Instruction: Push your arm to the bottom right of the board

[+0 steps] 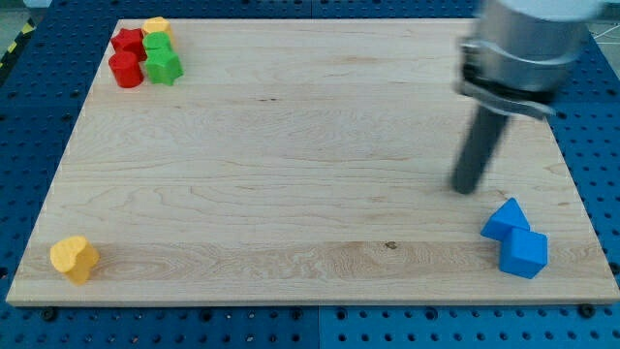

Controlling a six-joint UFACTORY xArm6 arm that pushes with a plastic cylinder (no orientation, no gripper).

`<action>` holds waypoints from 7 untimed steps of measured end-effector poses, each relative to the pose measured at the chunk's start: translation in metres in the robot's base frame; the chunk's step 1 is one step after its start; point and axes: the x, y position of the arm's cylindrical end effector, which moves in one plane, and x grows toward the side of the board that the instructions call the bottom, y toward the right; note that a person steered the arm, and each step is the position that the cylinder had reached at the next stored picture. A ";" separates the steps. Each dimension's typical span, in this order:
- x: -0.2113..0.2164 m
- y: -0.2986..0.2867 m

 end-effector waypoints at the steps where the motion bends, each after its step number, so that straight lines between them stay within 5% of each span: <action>1: 0.026 0.066; 3: 0.081 0.097; 4: 0.092 0.068; 7: 0.087 0.016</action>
